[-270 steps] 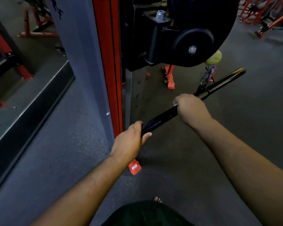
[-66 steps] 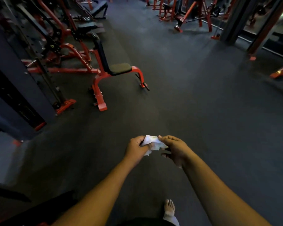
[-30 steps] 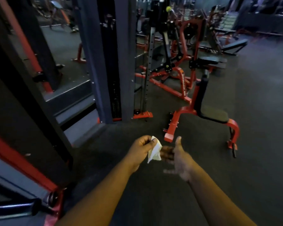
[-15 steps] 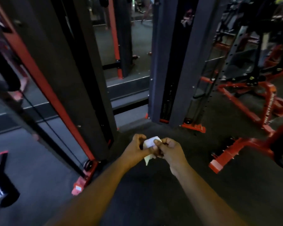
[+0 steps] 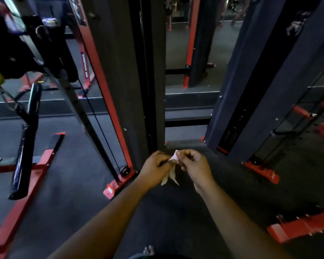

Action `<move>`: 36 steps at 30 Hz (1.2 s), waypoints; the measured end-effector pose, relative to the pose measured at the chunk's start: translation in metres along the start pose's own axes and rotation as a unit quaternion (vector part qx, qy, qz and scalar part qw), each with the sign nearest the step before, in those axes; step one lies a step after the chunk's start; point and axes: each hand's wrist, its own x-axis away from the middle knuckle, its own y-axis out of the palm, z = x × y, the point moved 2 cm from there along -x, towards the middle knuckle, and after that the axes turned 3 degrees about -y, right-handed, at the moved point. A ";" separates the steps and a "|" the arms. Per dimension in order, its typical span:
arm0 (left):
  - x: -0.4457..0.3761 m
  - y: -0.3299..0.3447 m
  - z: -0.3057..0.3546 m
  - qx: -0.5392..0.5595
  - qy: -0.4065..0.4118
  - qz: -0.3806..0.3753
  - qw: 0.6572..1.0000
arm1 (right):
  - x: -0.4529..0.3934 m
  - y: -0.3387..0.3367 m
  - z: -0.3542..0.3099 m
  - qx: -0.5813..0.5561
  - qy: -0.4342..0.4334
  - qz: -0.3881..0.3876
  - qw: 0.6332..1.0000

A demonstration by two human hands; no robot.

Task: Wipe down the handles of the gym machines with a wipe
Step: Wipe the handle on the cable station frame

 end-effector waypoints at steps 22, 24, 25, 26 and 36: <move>-0.045 -0.079 -0.054 0.370 -0.204 0.137 0.896 | -0.076 0.079 -0.002 -0.073 0.173 -0.047 0.981; -0.046 -0.081 -0.053 0.374 -0.203 0.143 0.894 | -0.080 0.083 -0.006 -0.140 0.204 -0.121 0.961; -0.047 -0.082 -0.050 0.368 -0.205 0.149 0.895 | -0.084 0.084 -0.009 -0.132 0.199 -0.157 0.958; -0.049 -0.083 -0.047 0.360 -0.210 0.154 0.896 | -0.088 0.085 -0.013 -0.111 0.189 -0.182 0.959; -0.047 -0.080 -0.041 0.318 -0.244 0.250 0.882 | -0.125 0.095 -0.005 -0.122 0.205 -0.150 0.959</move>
